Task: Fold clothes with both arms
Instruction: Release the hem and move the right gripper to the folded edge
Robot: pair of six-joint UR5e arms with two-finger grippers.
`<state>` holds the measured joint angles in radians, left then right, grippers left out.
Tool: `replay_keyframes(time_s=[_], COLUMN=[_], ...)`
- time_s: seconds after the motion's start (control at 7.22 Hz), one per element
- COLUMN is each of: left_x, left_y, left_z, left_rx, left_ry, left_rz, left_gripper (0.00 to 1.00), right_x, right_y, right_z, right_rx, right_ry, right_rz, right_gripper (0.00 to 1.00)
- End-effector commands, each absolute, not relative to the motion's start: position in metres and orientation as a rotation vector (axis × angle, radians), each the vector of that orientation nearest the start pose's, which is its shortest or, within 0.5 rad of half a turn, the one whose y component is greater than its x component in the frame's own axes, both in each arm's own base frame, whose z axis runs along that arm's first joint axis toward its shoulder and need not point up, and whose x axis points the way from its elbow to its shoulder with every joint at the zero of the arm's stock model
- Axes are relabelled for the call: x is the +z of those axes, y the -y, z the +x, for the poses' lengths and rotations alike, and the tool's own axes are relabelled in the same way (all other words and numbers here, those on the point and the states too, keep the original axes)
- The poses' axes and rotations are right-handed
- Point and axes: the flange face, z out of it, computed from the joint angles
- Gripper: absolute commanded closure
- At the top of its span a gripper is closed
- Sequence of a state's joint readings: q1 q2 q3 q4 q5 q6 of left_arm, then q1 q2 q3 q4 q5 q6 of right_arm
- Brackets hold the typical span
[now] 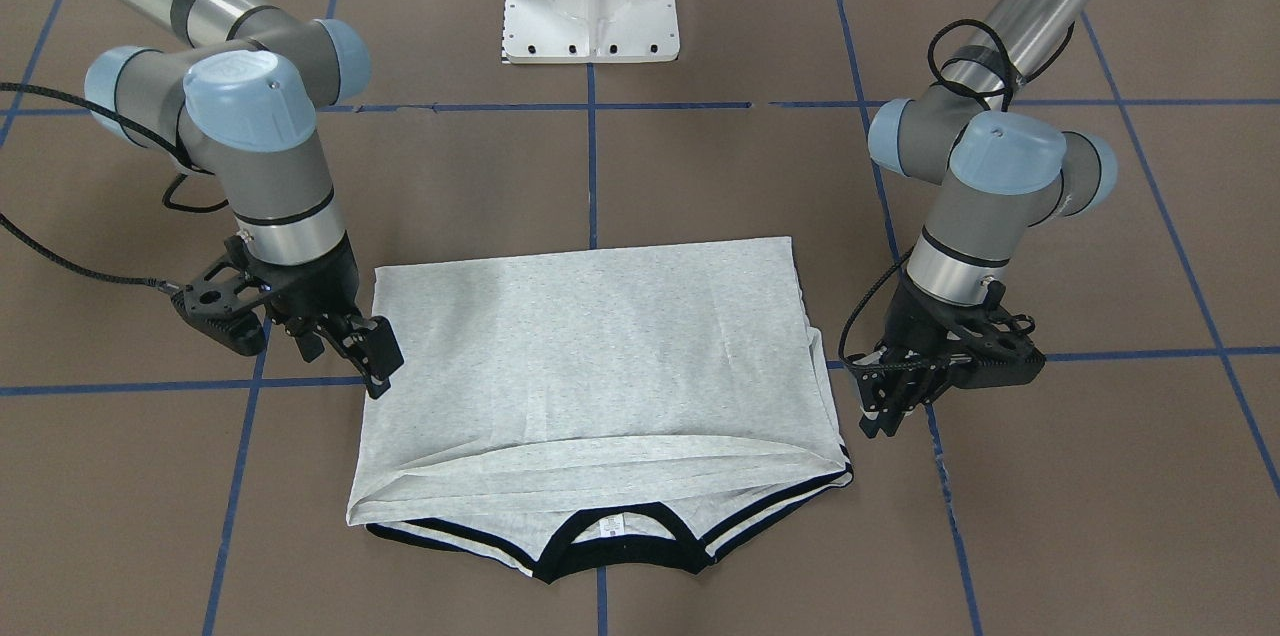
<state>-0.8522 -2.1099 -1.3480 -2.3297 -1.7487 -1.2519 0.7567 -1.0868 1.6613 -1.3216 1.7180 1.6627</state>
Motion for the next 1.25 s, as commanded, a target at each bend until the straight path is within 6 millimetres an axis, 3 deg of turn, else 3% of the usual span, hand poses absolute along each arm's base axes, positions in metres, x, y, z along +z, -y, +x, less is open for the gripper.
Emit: replay_keyframes(time_s=[0.0,0.14,0.42,1.11], left_x=[0.368,0.368,0.366,0.364], left_y=[0.621,0.623,0.625,0.626], left_z=[0.388,0.384,0.383,0.381], left_rx=[-0.386,-0.389,-0.392,-0.397], left_ry=[-0.988,-0.984,-0.986,-0.988], left_rz=[0.452,0.456,0.46,0.462], left_gripper=[0.7,0.7,0.7,0.7], right_x=[0.344,0.353,0.366,0.386], right_y=[0.487,0.471,0.456,0.444], right_z=[-0.413,-0.435,-0.458,-0.478], right_rx=[0.816,0.836,0.817,0.798], right_ry=[0.85,0.833,0.803,0.759], right_rz=[0.031,-0.01,-0.035,-0.057], right_gripper=[0.0,0.0,0.0,0.11])
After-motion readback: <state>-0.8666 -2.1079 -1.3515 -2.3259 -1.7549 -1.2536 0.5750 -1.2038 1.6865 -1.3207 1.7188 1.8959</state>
